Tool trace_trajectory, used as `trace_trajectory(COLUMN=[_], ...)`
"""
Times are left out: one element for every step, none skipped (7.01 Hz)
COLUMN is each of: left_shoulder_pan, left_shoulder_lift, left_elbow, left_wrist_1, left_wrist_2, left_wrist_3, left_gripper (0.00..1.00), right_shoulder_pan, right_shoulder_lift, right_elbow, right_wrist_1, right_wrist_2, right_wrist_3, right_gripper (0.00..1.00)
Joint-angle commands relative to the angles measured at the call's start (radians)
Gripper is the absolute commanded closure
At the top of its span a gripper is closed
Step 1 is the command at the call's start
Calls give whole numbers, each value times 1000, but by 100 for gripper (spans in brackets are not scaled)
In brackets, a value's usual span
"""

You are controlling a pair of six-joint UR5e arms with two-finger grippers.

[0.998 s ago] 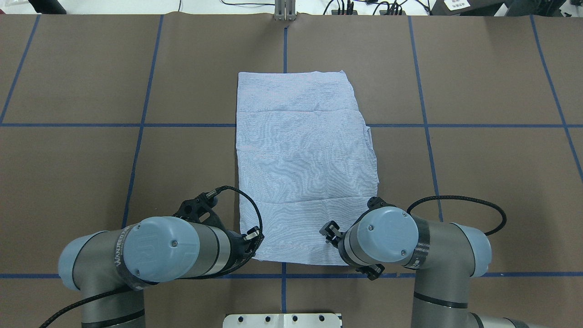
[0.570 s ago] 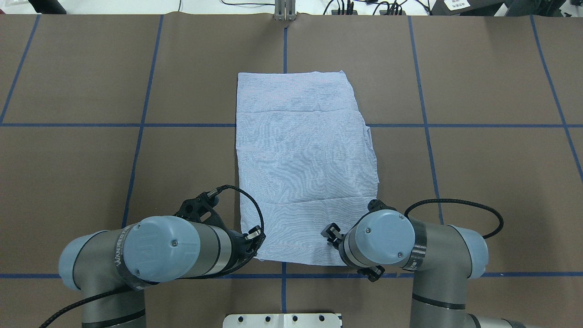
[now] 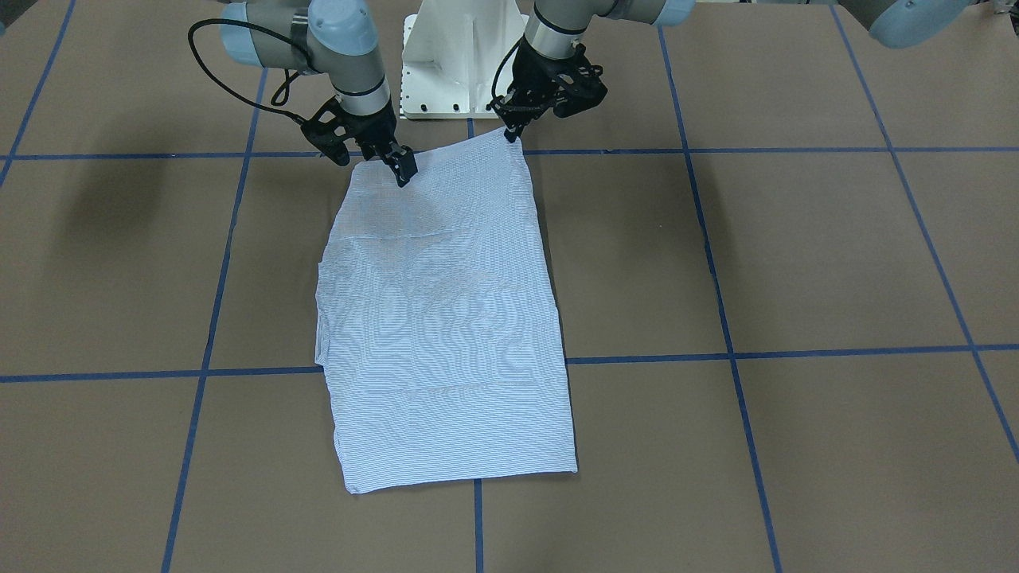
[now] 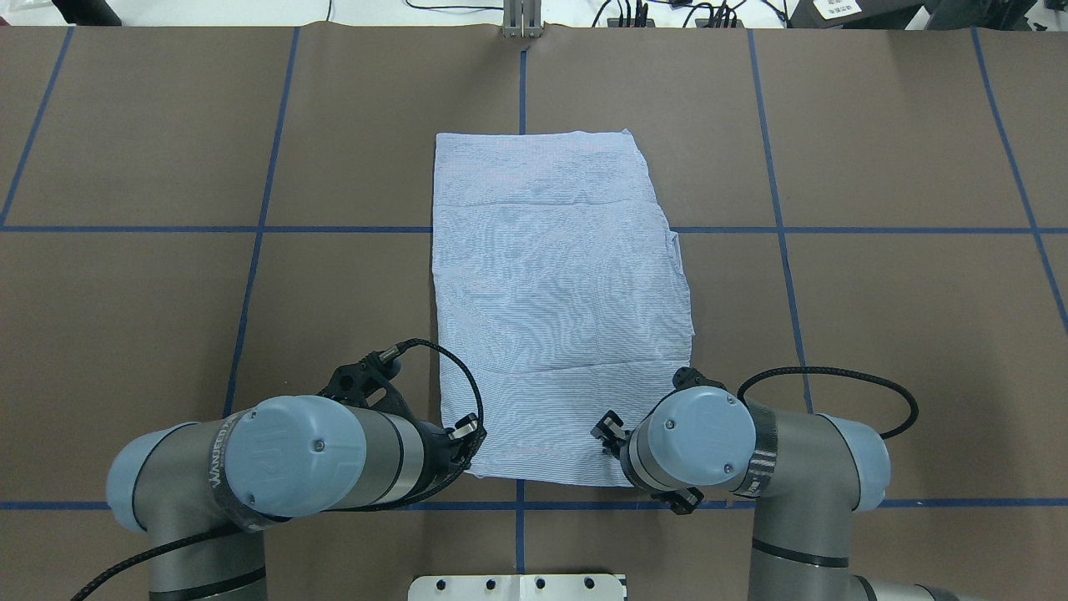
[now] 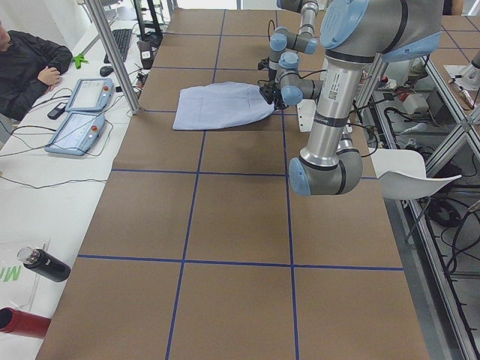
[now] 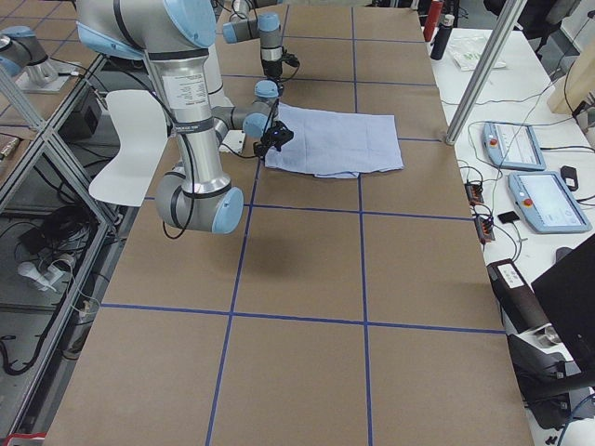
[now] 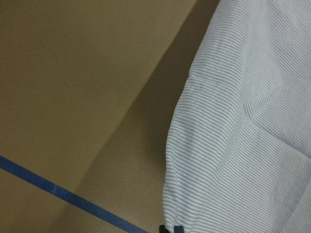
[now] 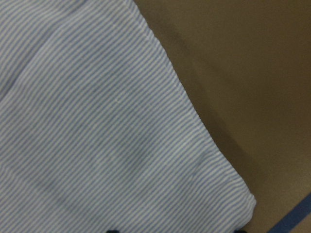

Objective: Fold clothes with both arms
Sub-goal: 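Grasp the near edge corners of the folded shirt with both grippers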

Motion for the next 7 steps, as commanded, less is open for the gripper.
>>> trace_trajectory(left_shoulder_pan=[0,0,0,0,0,0,0], left_shoulder_lift=[0,2,2,2,2,2,2], left_elbow=[-1,-1,-1,-1,-1,-1,-1], left_wrist_1=[0,0,0,0,0,0,0], left_wrist_2=[0,0,0,0,0,0,0], left_wrist_3=[0,0,0,0,0,0,0], left_gripper=[100,100,100,100,100,100,100], right_shoulder_pan=[0,0,0,3,6,4,4], right_shoulder_lift=[4,10,12,13,13,13,13], right_elbow=[2,1,2,7,12,10,4], right_wrist_1=[-2,-5,-5,-5,-7,-7,-7], right_wrist_2=[0,0,0,3,8,6,5], right_wrist_3=[0,1,1,0,0,0,0], right_gripper=[54,62,68,65,56,53,35])
